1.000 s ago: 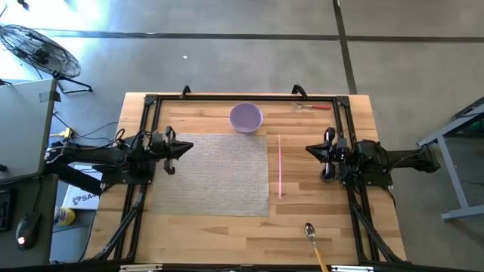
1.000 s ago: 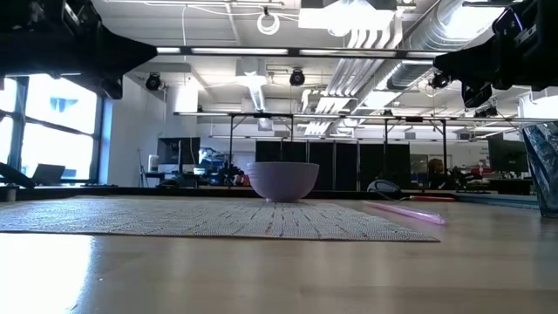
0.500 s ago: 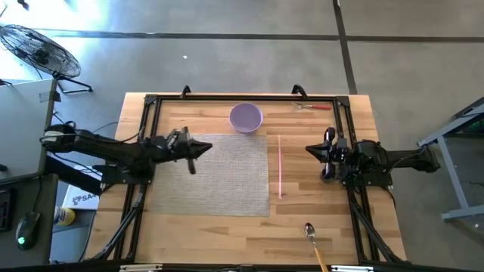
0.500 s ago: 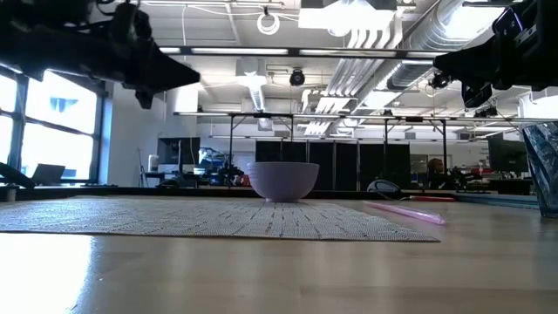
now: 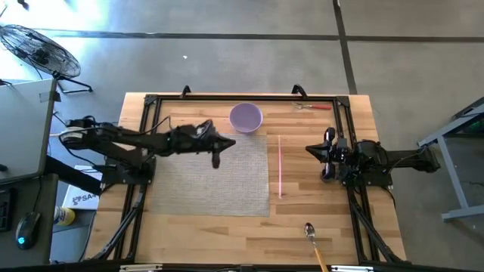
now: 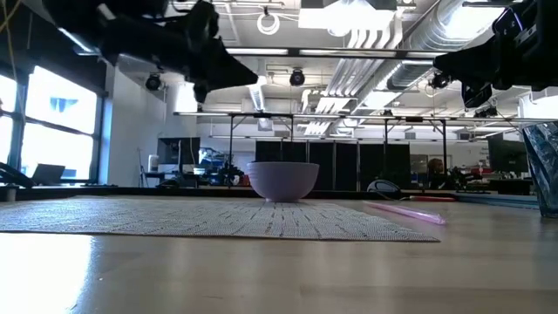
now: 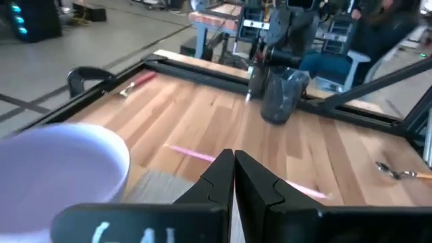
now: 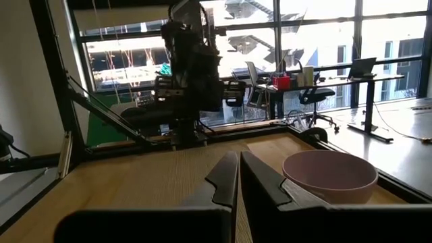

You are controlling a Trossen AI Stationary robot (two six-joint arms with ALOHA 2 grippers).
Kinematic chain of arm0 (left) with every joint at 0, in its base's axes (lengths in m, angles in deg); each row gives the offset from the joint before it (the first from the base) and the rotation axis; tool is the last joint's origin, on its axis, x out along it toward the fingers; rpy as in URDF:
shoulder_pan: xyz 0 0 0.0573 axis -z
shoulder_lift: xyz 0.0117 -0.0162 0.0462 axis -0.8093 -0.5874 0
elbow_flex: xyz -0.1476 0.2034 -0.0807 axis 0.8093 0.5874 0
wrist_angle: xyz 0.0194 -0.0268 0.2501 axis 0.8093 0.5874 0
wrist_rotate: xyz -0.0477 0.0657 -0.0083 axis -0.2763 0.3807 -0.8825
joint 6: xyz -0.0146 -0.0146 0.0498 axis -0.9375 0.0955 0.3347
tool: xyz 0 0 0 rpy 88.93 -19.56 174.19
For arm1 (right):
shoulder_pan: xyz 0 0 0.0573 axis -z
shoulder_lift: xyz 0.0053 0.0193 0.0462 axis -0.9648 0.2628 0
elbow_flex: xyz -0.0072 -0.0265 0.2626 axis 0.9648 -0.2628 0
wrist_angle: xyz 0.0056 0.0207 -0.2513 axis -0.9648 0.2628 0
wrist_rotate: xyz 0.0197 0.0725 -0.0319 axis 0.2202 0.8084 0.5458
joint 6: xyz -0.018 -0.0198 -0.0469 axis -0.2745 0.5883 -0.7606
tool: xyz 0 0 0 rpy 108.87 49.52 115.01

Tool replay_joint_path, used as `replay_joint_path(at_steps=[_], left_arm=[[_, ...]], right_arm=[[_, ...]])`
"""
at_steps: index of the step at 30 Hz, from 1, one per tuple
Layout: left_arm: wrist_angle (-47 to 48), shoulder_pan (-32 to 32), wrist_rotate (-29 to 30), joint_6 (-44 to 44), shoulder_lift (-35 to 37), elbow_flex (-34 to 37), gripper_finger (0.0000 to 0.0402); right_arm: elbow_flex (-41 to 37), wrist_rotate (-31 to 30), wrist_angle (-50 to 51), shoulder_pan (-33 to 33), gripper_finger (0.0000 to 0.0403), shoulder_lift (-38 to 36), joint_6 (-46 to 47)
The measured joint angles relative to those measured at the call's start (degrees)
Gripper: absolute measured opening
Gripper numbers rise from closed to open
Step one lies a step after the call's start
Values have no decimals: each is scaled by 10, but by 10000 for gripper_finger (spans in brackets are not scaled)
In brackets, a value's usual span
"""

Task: Pick & Place Utensil
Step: Put the purple bowl in the center of the gray mat

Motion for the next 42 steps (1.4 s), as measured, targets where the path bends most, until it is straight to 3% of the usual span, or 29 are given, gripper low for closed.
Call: replay_joint_path(at_steps=[6,12,20,24,28,42], left_arm=[[111,-67,-65,65,-49,-86,30],[215,-109,-70,122,-123,-179,127],[322,-151,-184,201,-214,-300,245],[355,-173,-202,219,-255,-353,284],[363,-184,-198,222,-282,-368,301],[321,-183,-152,219,-353,-367,302]], right_arm=[[0,0,0,0,12,0,0],[0,0,0,0,12,0,0],[0,0,0,0,12,0,0],[0,0,0,0,12,0,0],[0,0,0,0,12,0,0],[0,0,0,0,12,0,0]])
